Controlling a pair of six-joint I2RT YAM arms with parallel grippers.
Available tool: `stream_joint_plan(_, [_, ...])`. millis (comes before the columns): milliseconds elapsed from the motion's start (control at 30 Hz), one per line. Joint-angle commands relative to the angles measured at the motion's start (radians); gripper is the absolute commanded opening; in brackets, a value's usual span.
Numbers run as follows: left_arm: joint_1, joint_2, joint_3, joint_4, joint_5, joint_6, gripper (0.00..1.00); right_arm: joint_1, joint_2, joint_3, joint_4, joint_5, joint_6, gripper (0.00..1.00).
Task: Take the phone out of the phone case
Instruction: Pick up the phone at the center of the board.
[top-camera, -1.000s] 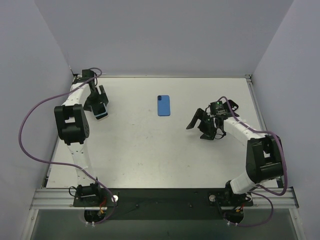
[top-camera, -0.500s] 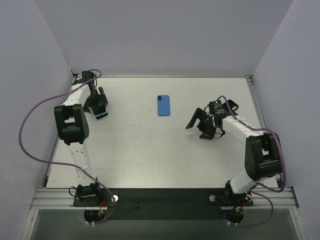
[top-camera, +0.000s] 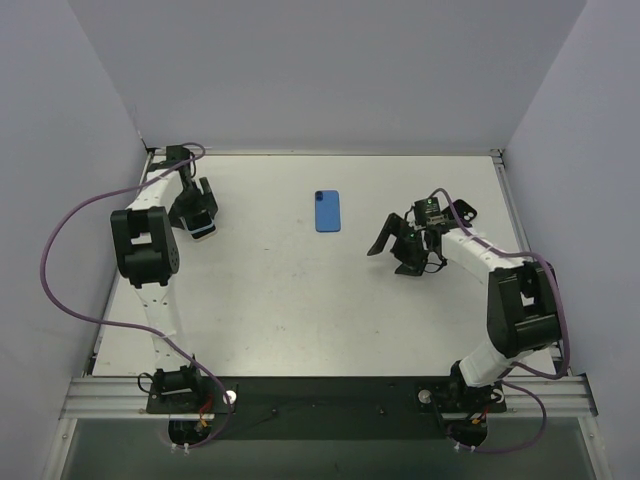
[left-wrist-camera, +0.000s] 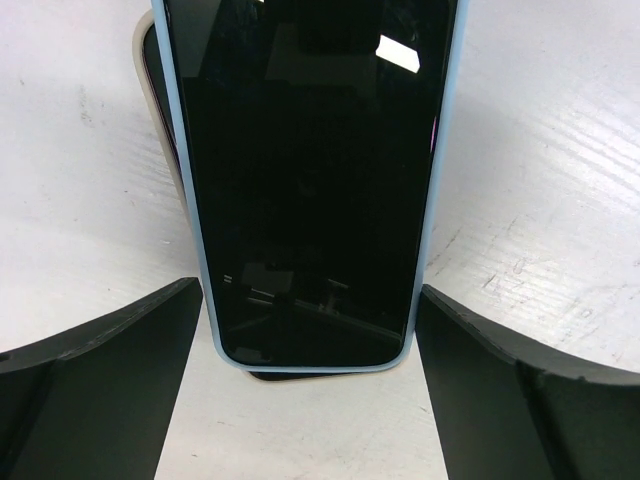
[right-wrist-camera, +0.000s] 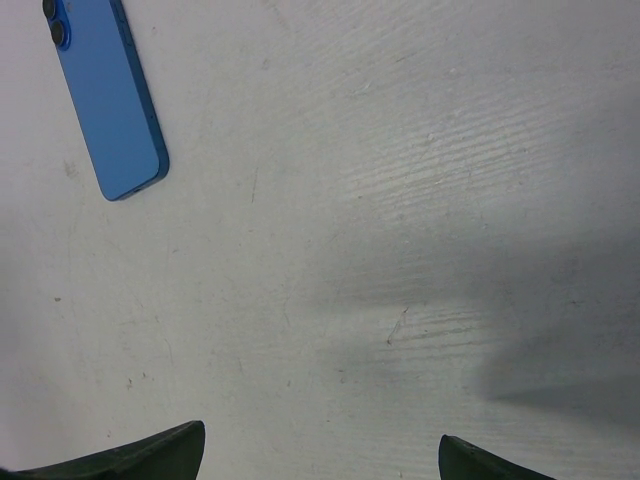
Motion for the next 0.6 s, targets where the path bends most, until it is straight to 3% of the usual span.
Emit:
stream_joint_plan(0, [0.011, 0.011, 0.002, 0.024, 0.008, -0.002, 0.97, 0.014, 0.015, 0.042, -0.032, -0.015, -0.009, 0.91])
stream_joint_plan(133, [0.01, 0.011, 0.001, 0.022, 0.007, 0.002, 0.89, 0.018, 0.02, 0.048, -0.034, -0.016, -0.009, 0.91])
stream_joint_plan(233, [0.01, -0.005, -0.002, 0.019, -0.004, -0.001, 0.77, 0.021, 0.017, 0.051, -0.034, -0.015, -0.011, 0.91])
stream_joint_plan(267, [0.01, -0.011, -0.005, 0.019, -0.007, -0.001, 0.68, 0.021, 0.015, 0.051, -0.037, -0.013, -0.009, 0.91])
stream_joint_plan(467, [-0.01, -0.124, -0.04, 0.012, 0.011, -0.015, 0.44, 0.021, 0.004, 0.045, -0.037, -0.013, -0.005, 0.9])
stream_joint_plan(567, [-0.024, -0.206, -0.106, 0.028, 0.045, -0.015, 0.14, 0.023, 0.0, 0.043, -0.037, -0.013, 0.0, 0.9])
